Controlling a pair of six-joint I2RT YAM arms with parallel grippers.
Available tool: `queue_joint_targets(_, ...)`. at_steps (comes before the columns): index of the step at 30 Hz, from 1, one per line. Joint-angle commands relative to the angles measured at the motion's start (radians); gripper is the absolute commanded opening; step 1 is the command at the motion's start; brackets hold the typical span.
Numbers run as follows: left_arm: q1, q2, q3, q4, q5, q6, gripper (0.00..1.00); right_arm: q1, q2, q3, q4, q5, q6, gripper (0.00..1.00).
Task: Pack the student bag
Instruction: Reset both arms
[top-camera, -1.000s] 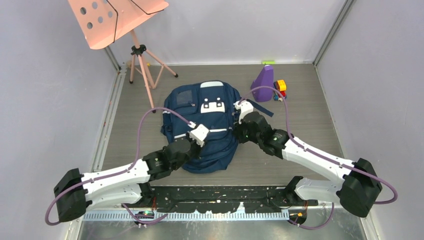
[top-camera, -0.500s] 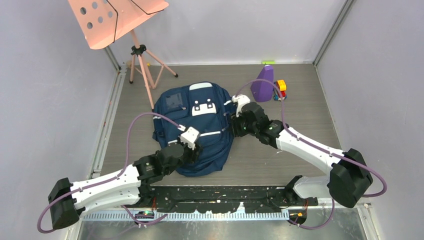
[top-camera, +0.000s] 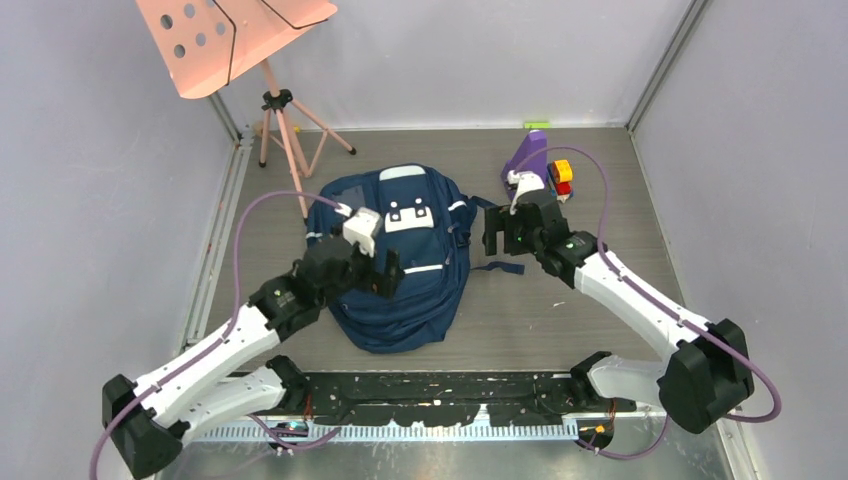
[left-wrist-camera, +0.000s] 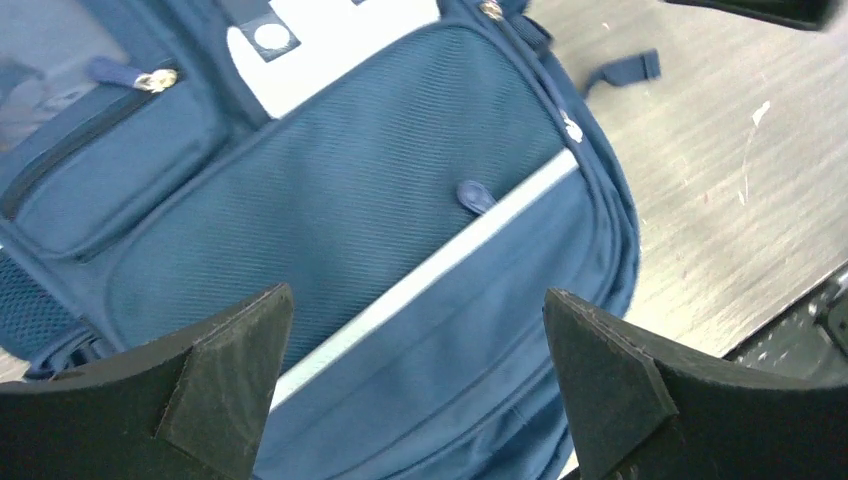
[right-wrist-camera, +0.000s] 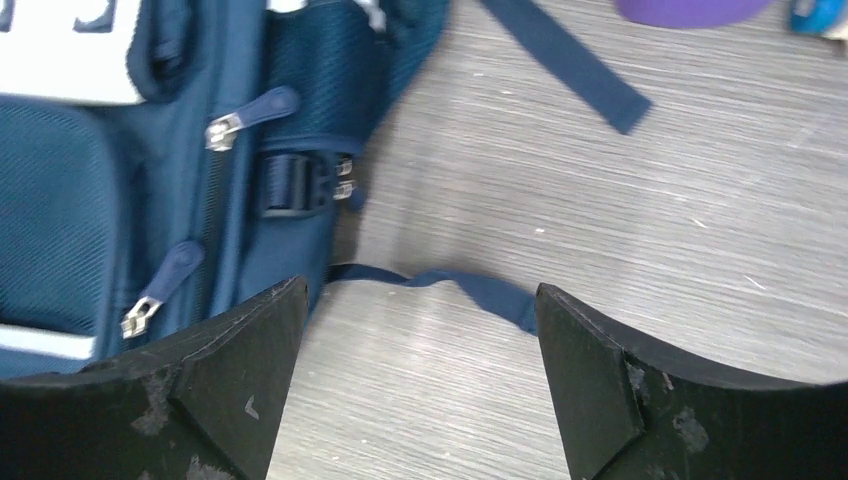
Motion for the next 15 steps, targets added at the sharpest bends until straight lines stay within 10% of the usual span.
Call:
queue_joint_targets(1,0.195,0.042,0.102,-0.075,0.228,-0.033,1.0,-0.108,-0.053,0.048,-0.062,-0.01,0.01,0.9)
queue_joint_targets(15,0.814,0.064,0.359,-0.337,0.23,-0.011,1.0,-0.505,-0.297,0.034,-0.116,-0.023,0.091,0.92)
